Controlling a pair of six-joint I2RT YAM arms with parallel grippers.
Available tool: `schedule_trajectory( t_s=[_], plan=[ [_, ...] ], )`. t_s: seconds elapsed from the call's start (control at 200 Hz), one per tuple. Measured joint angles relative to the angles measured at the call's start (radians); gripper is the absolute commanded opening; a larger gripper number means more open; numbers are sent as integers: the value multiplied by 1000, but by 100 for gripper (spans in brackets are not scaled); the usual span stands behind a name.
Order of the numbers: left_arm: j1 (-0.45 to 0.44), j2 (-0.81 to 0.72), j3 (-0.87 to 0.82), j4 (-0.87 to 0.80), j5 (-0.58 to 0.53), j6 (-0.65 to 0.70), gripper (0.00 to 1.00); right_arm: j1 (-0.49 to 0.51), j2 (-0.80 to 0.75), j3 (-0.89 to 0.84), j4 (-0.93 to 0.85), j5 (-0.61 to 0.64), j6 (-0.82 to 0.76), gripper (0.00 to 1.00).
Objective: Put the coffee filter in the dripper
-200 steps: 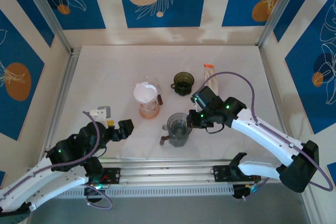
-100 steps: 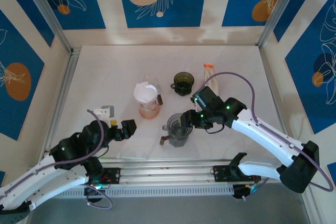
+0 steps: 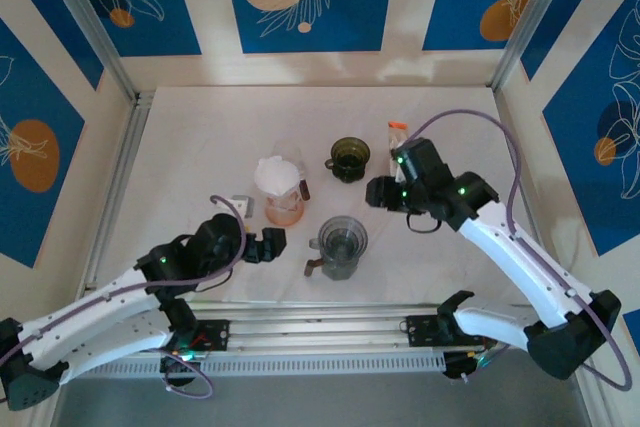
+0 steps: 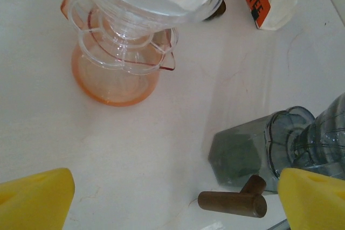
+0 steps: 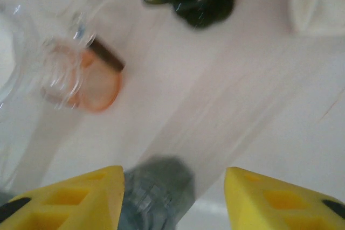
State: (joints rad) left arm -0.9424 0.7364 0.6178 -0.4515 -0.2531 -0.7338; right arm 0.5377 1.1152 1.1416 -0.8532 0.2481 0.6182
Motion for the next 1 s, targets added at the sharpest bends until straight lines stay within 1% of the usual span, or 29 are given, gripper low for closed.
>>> schedule_trajectory(
  t_s=[0.16,0.235,0.37,0.49,0.665,1.0],
  plan=[
    [0,-19,0,13,14,3,97,-141,151,47,58,51,-73,35],
    [0,-34,0,14,14,3,97,-189,237,72,82,77,-106,33],
    [0,-57,0,14,18,3,98,-243,364,123,109,122,-160,28],
    [0,-63,-1,13,17,3,98,-271,443,185,128,147,-192,26],
    [0,-63,-8,10,17,4,99,-295,527,248,158,158,-193,26],
    [0,-62,-9,10,17,23,100,-303,664,357,161,160,-171,25]
  ],
)
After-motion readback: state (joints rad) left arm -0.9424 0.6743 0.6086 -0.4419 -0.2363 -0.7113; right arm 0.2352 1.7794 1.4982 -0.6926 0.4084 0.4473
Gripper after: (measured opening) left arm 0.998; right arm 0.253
